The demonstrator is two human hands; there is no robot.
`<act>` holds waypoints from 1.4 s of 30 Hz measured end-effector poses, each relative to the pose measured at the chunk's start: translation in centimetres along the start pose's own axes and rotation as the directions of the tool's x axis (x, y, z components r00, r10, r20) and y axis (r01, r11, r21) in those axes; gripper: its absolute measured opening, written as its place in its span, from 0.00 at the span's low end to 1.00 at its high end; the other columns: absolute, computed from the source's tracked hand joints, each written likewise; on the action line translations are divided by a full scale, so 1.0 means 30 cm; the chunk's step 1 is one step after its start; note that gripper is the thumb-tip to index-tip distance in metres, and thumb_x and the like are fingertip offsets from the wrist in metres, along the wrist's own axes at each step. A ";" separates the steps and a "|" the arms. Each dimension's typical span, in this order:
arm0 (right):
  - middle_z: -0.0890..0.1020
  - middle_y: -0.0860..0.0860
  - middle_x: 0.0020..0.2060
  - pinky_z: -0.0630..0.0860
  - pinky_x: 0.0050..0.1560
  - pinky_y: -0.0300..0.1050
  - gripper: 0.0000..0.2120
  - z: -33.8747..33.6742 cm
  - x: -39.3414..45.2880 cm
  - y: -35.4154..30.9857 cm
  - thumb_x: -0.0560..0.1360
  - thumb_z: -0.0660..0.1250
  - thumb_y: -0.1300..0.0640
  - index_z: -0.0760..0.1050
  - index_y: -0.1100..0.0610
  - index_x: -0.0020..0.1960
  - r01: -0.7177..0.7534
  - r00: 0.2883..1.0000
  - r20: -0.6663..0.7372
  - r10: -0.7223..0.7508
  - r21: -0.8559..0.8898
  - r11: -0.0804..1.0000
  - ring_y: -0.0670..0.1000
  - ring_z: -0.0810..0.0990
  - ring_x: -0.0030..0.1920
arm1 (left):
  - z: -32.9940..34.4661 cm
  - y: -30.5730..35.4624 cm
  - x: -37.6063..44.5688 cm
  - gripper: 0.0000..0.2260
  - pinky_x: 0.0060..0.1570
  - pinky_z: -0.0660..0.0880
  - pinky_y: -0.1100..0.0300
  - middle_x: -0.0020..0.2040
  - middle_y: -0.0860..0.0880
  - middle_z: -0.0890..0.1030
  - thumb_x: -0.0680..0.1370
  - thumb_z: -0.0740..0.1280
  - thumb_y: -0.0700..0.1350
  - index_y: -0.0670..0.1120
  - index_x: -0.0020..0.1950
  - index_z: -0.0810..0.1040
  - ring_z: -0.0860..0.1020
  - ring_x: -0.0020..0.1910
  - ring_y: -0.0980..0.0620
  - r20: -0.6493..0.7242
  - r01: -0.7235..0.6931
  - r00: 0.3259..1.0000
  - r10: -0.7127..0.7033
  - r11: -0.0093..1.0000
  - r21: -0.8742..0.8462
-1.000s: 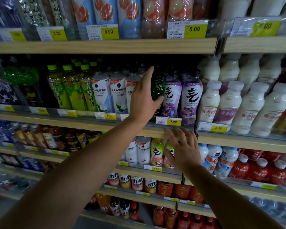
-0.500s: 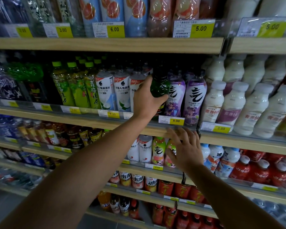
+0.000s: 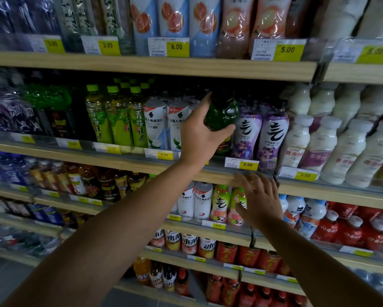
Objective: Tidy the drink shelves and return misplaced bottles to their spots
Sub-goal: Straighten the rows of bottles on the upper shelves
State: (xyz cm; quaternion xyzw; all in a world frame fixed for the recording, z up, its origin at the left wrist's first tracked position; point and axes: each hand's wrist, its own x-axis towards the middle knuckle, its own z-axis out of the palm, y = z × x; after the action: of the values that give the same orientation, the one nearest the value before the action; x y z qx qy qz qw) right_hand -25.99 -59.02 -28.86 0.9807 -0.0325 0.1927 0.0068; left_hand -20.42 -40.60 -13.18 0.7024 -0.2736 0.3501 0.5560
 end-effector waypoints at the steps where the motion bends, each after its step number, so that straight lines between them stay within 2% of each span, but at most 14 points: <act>1: 0.66 0.56 0.72 0.53 0.76 0.61 0.43 -0.005 -0.002 -0.010 0.68 0.72 0.40 0.57 0.46 0.78 -0.017 1.000 0.012 0.017 -0.007 1.000 0.61 0.60 0.74 | -0.025 0.005 0.007 0.32 0.57 0.79 0.51 0.60 0.48 0.82 0.69 0.78 0.44 0.42 0.71 0.73 0.81 0.58 0.53 0.004 0.004 1.000 -0.004 1.000 -0.022; 7: 0.67 0.56 0.72 0.56 0.76 0.59 0.40 -0.049 0.012 -0.132 0.70 0.73 0.45 0.61 0.51 0.76 -0.127 0.991 0.038 0.127 -0.014 0.992 0.61 0.60 0.75 | -0.238 -0.059 -0.004 0.32 0.58 0.78 0.49 0.60 0.51 0.82 0.68 0.78 0.50 0.47 0.70 0.75 0.81 0.58 0.53 0.070 0.135 0.989 -0.130 0.988 -0.081; 11: 0.67 0.56 0.72 0.59 0.75 0.56 0.37 -0.068 0.032 -0.329 0.70 0.72 0.46 0.64 0.53 0.75 -0.110 0.994 0.026 0.110 0.002 0.994 0.61 0.61 0.74 | -0.464 -0.144 -0.030 0.28 0.55 0.79 0.51 0.55 0.54 0.84 0.67 0.78 0.47 0.47 0.66 0.78 0.81 0.54 0.57 0.129 0.197 0.974 -0.186 0.978 -0.075; 14: 0.65 0.55 0.74 0.59 0.74 0.55 0.36 -0.076 0.061 -0.536 0.71 0.72 0.47 0.62 0.51 0.76 -0.066 0.998 0.020 0.065 0.036 0.997 0.60 0.60 0.75 | -0.665 -0.224 -0.044 0.29 0.56 0.79 0.50 0.56 0.55 0.83 0.67 0.78 0.51 0.48 0.66 0.78 0.81 0.54 0.57 0.194 0.219 0.958 -0.210 0.975 -0.026; 17: 0.62 0.54 0.76 0.56 0.75 0.54 0.37 -0.083 0.103 -0.750 0.73 0.71 0.46 0.60 0.50 0.77 -0.004 1.000 0.019 0.002 0.079 0.997 0.59 0.56 0.77 | -0.863 -0.312 -0.055 0.34 0.62 0.76 0.59 0.63 0.57 0.78 0.68 0.78 0.55 0.48 0.71 0.74 0.77 0.60 0.61 0.225 0.241 0.940 -0.256 0.966 0.091; 20: 0.60 0.54 0.77 0.54 0.75 0.53 0.37 -0.081 0.149 -0.943 0.75 0.69 0.45 0.57 0.49 0.78 0.048 0.998 0.040 -0.052 0.092 0.995 0.58 0.54 0.78 | -1.041 -0.385 -0.061 0.38 0.66 0.74 0.52 0.68 0.53 0.77 0.67 0.75 0.62 0.49 0.74 0.71 0.75 0.66 0.54 0.224 0.252 0.930 -0.292 0.948 0.192; 24: 0.59 0.55 0.77 0.55 0.75 0.53 0.36 -0.059 0.228 -1.155 0.76 0.67 0.44 0.56 0.50 0.79 0.111 0.992 0.045 -0.117 0.107 0.988 0.58 0.54 0.78 | -1.226 -0.457 -0.043 0.36 0.70 0.67 0.61 0.71 0.51 0.74 0.72 0.78 0.51 0.49 0.76 0.67 0.72 0.67 0.55 0.211 0.302 0.908 -0.360 0.916 0.265; 27: 0.57 0.54 0.79 0.55 0.75 0.54 0.36 -0.029 0.301 -1.277 0.78 0.66 0.45 0.53 0.49 0.80 0.140 0.987 0.062 -0.148 0.122 0.983 0.58 0.52 0.78 | -1.329 -0.536 -0.015 0.38 0.73 0.66 0.55 0.75 0.49 0.69 0.72 0.77 0.51 0.47 0.78 0.63 0.68 0.73 0.50 0.185 0.334 0.897 -0.401 0.890 0.310; 28: 0.55 0.53 0.79 0.55 0.76 0.54 0.36 -0.015 0.327 -1.309 0.78 0.66 0.44 0.52 0.49 0.80 0.146 0.986 0.068 -0.155 0.126 0.981 0.58 0.51 0.78 | -1.355 -0.559 -0.002 0.39 0.72 0.66 0.55 0.76 0.49 0.69 0.72 0.77 0.51 0.46 0.78 0.63 0.68 0.73 0.50 0.172 0.336 0.901 -0.397 0.893 0.301; 31: 0.53 0.52 0.79 0.55 0.76 0.54 0.36 0.038 0.410 -1.381 0.78 0.65 0.44 0.52 0.48 0.80 0.155 0.984 0.074 -0.165 0.128 0.980 0.58 0.50 0.78 | -1.407 -0.613 0.067 0.38 0.71 0.61 0.65 0.76 0.48 0.68 0.72 0.78 0.49 0.44 0.78 0.63 0.66 0.73 0.52 0.119 0.316 0.926 -0.359 0.907 0.278; 34: 0.56 0.53 0.78 0.57 0.76 0.55 0.37 0.076 0.467 -1.423 0.77 0.66 0.44 0.53 0.49 0.80 0.160 0.985 0.053 -0.166 0.092 0.983 0.60 0.54 0.76 | -1.429 -0.645 0.158 0.38 0.72 0.68 0.54 0.71 0.48 0.74 0.70 0.79 0.51 0.43 0.75 0.68 0.72 0.70 0.53 0.101 0.236 0.960 -0.261 0.950 0.206; 37: 0.60 0.54 0.76 0.60 0.74 0.59 0.37 0.123 0.488 -1.453 0.73 0.69 0.45 0.59 0.50 0.78 0.188 0.982 0.030 -0.188 -0.006 0.982 0.61 0.60 0.71 | -1.422 -0.698 0.250 0.34 0.68 0.72 0.54 0.66 0.52 0.78 0.69 0.79 0.50 0.44 0.73 0.72 0.76 0.65 0.57 0.081 0.182 0.978 -0.193 0.975 0.127; 39: 0.63 0.56 0.75 0.63 0.72 0.62 0.37 0.164 0.479 -1.454 0.69 0.73 0.47 0.66 0.53 0.74 0.191 0.981 -0.020 -0.192 -0.045 0.981 0.62 0.65 0.67 | -1.402 -0.714 0.301 0.34 0.68 0.73 0.52 0.66 0.52 0.79 0.69 0.79 0.51 0.45 0.73 0.73 0.76 0.66 0.57 0.054 0.141 0.988 -0.146 0.986 0.094; 42: 0.66 0.56 0.73 0.67 0.69 0.62 0.37 0.199 0.465 -1.459 0.66 0.74 0.48 0.69 0.55 0.73 0.179 0.980 -0.083 -0.182 -0.048 0.983 0.61 0.68 0.63 | -1.364 -0.738 0.359 0.35 0.67 0.73 0.49 0.66 0.52 0.79 0.68 0.78 0.52 0.45 0.73 0.72 0.76 0.67 0.55 0.044 0.101 0.994 -0.103 0.993 0.060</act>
State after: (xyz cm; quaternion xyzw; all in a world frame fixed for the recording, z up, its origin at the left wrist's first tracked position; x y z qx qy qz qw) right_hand -7.96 -16.34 -29.15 0.9699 0.0530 0.2331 0.0456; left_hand -4.46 4.37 -12.07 0.7392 -0.2403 0.3122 0.5463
